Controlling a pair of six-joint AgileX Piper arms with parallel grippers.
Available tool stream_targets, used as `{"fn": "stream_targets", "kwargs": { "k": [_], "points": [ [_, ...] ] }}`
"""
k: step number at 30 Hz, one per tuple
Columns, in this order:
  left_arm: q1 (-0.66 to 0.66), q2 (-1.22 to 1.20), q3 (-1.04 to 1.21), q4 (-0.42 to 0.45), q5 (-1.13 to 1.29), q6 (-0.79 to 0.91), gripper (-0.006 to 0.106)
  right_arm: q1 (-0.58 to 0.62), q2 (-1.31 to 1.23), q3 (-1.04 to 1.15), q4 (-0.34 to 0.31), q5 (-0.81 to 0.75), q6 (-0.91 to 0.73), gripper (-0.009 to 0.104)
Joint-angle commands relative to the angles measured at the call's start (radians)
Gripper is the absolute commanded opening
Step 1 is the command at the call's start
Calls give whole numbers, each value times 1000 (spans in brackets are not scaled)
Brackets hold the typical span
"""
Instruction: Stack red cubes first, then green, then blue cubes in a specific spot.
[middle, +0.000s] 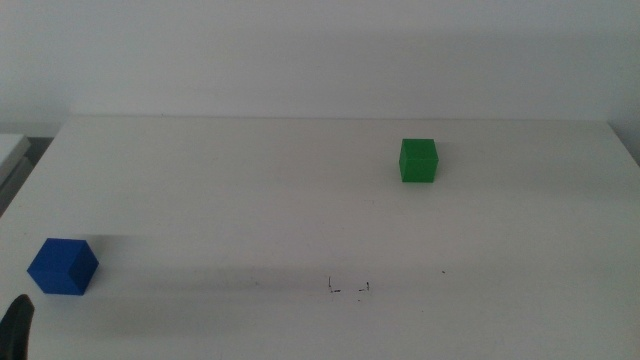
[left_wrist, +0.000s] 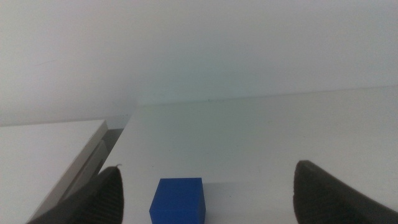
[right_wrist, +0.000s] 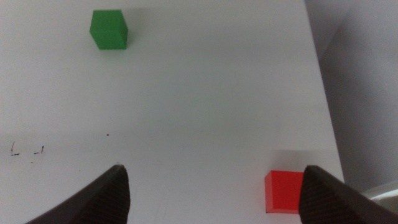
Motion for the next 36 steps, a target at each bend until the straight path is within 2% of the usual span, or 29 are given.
{"fn": "stream_targets", "kwargs": {
  "k": [1,5,19,23,25,30,36],
  "points": [
    [1,-3,0,-3,-14,-4,92,3,11,-10,8,2,-14,91],
    [1,-3,0,-3,-14,-4,92,3,13,-8,6,2,4,91],
    [1,-3,0,-3,-14,-4,92,3,13,234,-15,2,-14,91],
    [1,-3,0,-3,-14,-4,92,3,44,246,-19,2,-29,91],
    [1,-3,0,-3,-14,-4,92,-1,64,246,-30,2,-70,91],
    [1,-3,0,-3,-14,-4,92,-19,143,246,-106,2,-119,91],
    [1,-3,0,-3,-14,-4,92,-71,268,246,-119,2,-119,91]
  ]
}}
